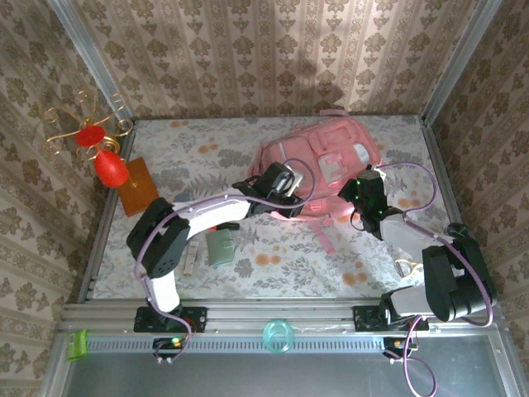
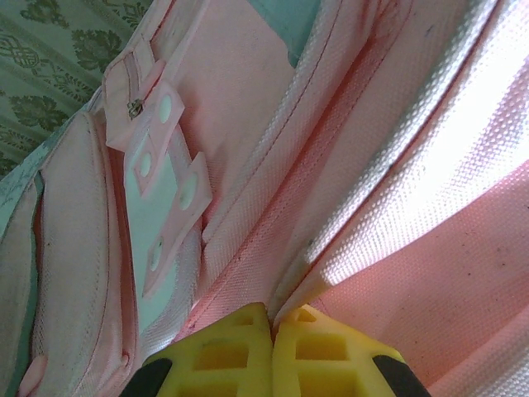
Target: Pack the student bag
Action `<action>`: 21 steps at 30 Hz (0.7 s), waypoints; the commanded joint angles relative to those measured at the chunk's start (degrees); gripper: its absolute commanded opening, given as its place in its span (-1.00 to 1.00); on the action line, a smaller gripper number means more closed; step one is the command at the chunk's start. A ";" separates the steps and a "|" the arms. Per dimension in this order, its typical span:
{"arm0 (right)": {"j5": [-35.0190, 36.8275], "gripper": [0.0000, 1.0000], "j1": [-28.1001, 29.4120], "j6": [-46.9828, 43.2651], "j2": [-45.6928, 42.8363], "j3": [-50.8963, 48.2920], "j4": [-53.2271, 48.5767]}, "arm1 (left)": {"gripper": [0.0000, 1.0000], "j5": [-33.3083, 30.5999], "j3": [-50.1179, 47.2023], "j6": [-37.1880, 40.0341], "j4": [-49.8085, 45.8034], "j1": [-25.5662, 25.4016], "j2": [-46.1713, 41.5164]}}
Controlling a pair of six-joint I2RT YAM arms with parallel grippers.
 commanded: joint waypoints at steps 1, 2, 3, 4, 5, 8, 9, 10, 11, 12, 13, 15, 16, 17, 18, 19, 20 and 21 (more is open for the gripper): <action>-3.00 -1.00 0.88 -0.35 -0.68 -0.31 2.55 | -0.05 -4.67 3.75 0.30 -6.11 -1.01 3.87; -2.94 -1.00 0.90 -0.23 -0.71 -0.40 2.65 | -0.05 -5.72 4.53 0.31 -7.13 -1.27 4.72; -2.96 -1.00 0.85 -0.19 -0.74 -0.49 2.81 | -0.05 -6.89 5.19 0.12 -7.74 -1.62 5.60; -2.93 -1.00 0.89 -0.19 -0.62 -0.51 2.85 | -0.05 -7.41 5.56 -0.36 -8.03 -1.70 6.28; -2.88 -1.00 0.82 -0.18 -0.63 -0.58 2.84 | -0.06 -7.63 5.67 -0.93 -8.17 -1.74 6.77; -2.87 -1.00 0.83 -0.10 -0.38 -0.77 3.18 | -0.07 -7.64 5.55 -2.11 -7.56 -1.88 7.92; -2.87 -1.00 0.82 -0.01 -0.23 -0.83 3.32 | -0.08 -7.55 5.87 -2.37 -7.49 -1.92 8.52; -2.92 -1.00 0.85 0.10 -0.05 -0.94 3.63 | -0.08 -7.40 6.56 -2.39 -7.76 -1.98 9.22; -3.05 -1.00 0.75 0.25 0.21 -1.01 3.83 | -0.08 -7.05 7.16 -2.48 -8.23 -2.14 9.75; -3.13 -1.00 0.79 0.43 0.46 -1.04 3.89 | -0.08 -6.98 7.67 -2.59 -8.50 -2.31 10.15; -3.36 -1.00 0.81 0.59 0.64 -1.04 4.05 | -0.08 -7.17 8.01 -2.72 -8.84 -2.68 10.31; -3.49 -1.00 0.81 0.93 0.84 -1.12 4.32 | -0.07 -9.22 8.45 -2.92 -9.85 -3.66 10.49; -3.57 -1.00 0.82 1.09 0.84 -1.21 4.50 | -0.07 -10.53 8.83 -3.16 -10.93 -4.19 10.78; -3.57 -1.00 0.82 1.18 0.93 -1.30 4.68 | -0.08 -11.73 9.07 -3.43 -11.76 -4.65 10.93; -3.57 -1.00 0.77 1.17 0.93 -1.37 4.78 | -0.09 -13.37 9.11 -3.82 -12.26 -5.20 10.97; -3.57 -1.00 0.77 1.21 1.06 -1.39 4.93 | -0.10 -14.61 9.01 -4.21 -12.32 -5.52 11.15; -3.58 -1.00 0.82 1.18 1.10 -1.47 5.16 | -0.14 -14.93 9.05 -4.56 -12.44 -5.54 11.50; -3.57 -1.00 0.79 1.31 1.19 -1.47 5.37 | -0.19 -14.77 9.39 -4.99 -12.83 -5.53 12.05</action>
